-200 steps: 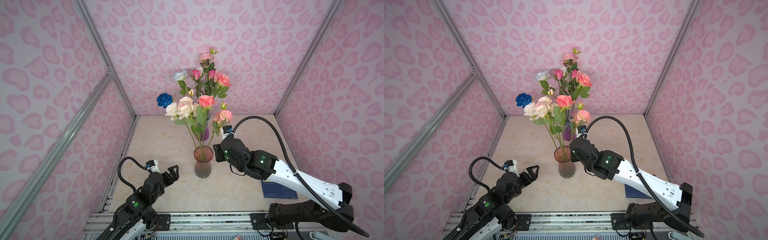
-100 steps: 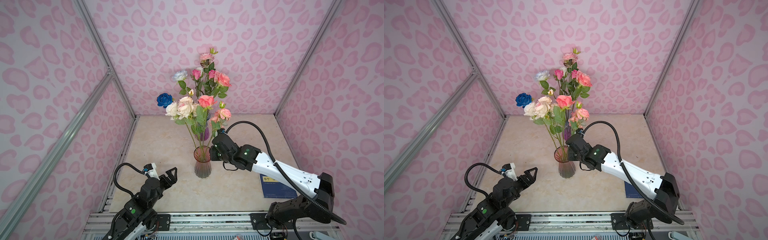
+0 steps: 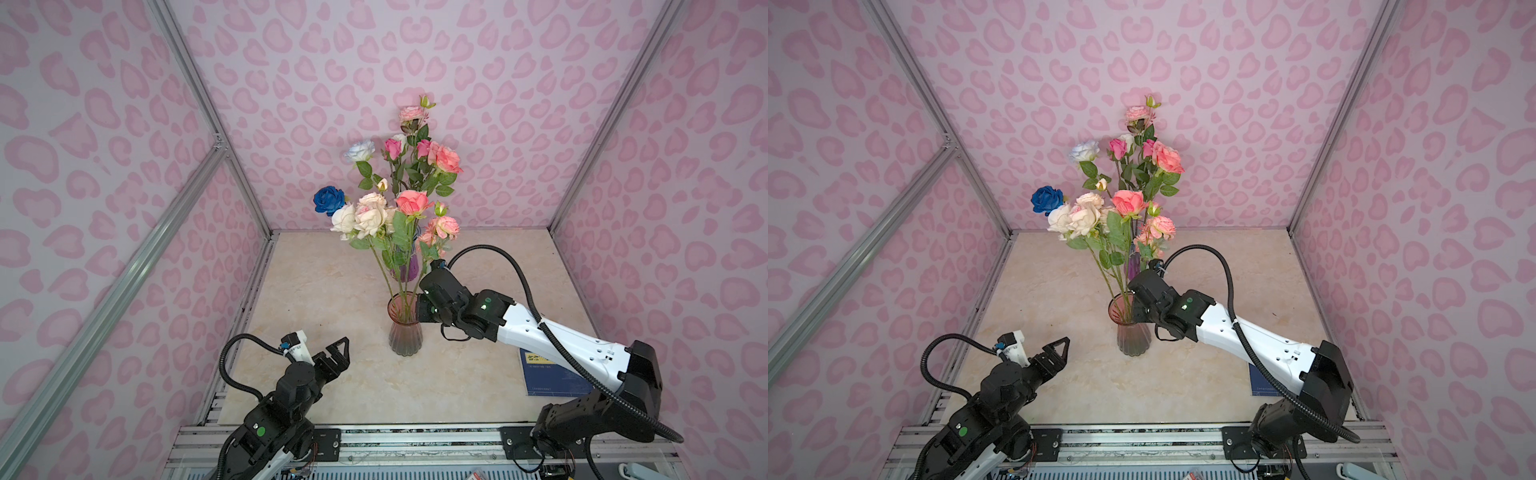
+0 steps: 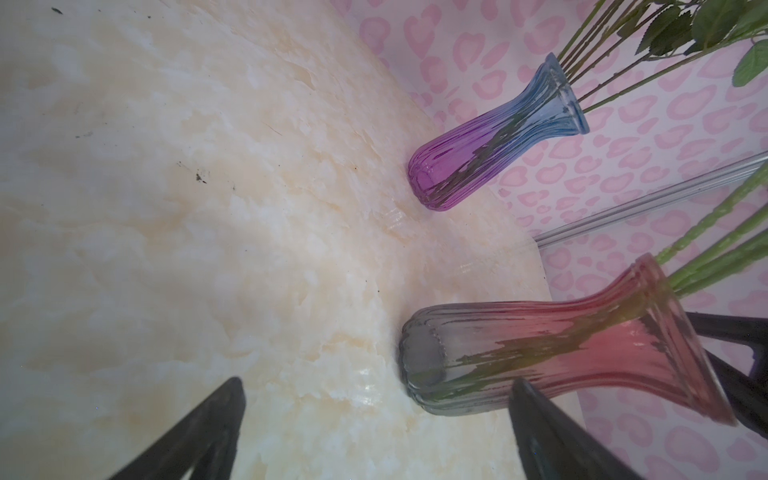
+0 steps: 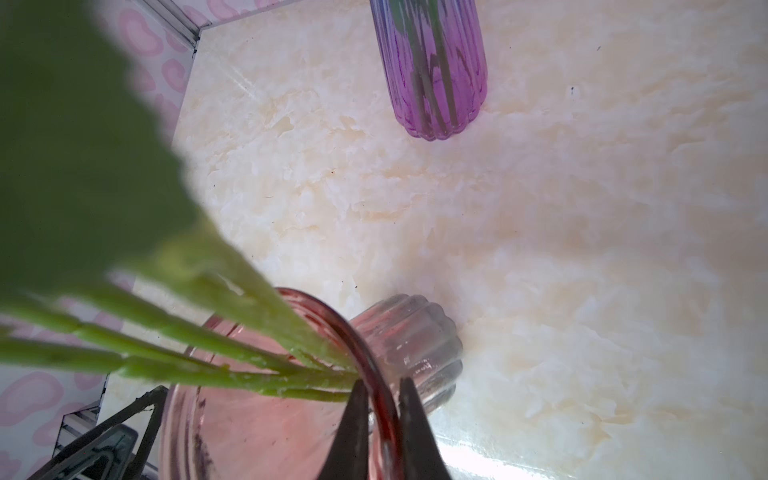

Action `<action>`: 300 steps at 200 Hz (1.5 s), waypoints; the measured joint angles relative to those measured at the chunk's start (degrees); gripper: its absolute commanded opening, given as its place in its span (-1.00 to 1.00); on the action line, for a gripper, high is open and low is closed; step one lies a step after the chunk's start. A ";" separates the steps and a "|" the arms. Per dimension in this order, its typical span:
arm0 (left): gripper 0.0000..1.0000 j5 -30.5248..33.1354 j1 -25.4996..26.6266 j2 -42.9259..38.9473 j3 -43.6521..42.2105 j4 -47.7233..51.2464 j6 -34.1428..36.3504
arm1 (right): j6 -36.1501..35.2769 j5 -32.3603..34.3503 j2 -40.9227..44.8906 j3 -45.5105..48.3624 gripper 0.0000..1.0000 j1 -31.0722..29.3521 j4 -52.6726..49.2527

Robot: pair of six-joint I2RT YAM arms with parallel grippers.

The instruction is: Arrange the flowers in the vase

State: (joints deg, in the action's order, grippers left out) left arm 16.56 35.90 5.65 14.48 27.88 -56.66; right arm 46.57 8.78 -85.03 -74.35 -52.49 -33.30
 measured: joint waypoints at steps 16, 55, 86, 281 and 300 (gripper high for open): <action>1.00 0.26 0.00 -0.48 0.00 0.83 0.04 | 0.22 -0.09 0.28 0.55 -0.88 0.09 0.72; 1.00 0.66 0.00 -1.40 0.04 2.38 0.39 | 0.31 -0.24 0.46 0.96 -1.00 0.15 1.51; 1.00 0.87 0.00 -1.55 0.13 2.47 0.35 | 0.17 -0.26 1.03 1.42 -1.00 0.15 1.64; 1.00 1.44 -0.04 -0.31 1.62 2.78 0.90 | -6.14 -4.87 8.81 8.17 -1.00 15.87 4.20; 1.00 1.44 -0.04 0.15 1.97 2.73 0.90 | -5.18 -6.80 9.27 9.75 -1.00 17.90 6.45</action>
State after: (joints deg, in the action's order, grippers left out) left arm 18.00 35.86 5.80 16.45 30.61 -55.77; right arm 41.39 1.98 -75.77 -64.60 -34.59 -26.85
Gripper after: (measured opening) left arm 0.997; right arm 0.106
